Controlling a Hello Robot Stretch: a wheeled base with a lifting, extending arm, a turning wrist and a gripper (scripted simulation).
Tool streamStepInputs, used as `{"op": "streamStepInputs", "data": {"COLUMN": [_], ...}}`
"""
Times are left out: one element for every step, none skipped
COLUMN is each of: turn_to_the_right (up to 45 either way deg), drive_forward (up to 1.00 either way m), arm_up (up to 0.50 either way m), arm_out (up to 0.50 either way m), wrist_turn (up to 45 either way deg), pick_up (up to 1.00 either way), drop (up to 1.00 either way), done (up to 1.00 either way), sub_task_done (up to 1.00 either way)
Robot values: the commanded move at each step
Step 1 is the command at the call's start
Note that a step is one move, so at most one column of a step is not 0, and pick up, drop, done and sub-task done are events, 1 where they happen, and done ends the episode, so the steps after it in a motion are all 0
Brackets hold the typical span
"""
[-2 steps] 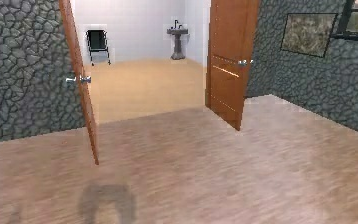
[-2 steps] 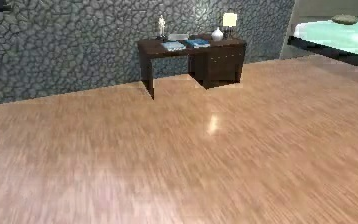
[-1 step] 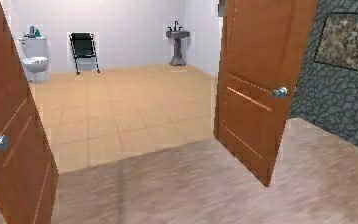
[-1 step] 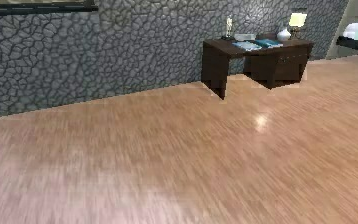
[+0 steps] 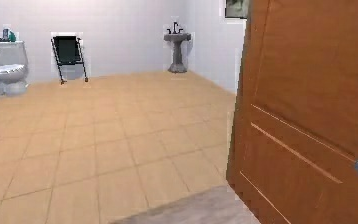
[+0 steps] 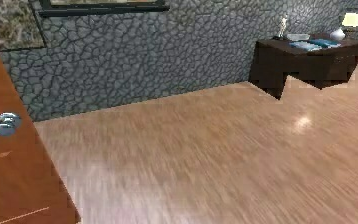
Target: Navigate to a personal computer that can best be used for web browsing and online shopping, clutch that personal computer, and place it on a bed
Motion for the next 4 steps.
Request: {"op": "streamStepInputs", "data": {"turn_to_the_right": [-21.0, 0.0, 0.0, -45.0], "drive_forward": [0.0, 1.0, 0.5, 0.0], "arm_up": [0.0, 0.0, 0.0, 0.0], "arm_out": [0.0, 0.0, 0.0, 0.0], "wrist_turn": [0.0, 0.0, 0.0, 0.0], "pick_up": [0.0, 0.0, 0.0, 0.0], "drop": [0.0, 0.0, 0.0, 0.0], "done": [0.0, 0.0, 0.0, 0.0], "sub_task_done": [0.0, 0.0, 0.0, 0.0]}}
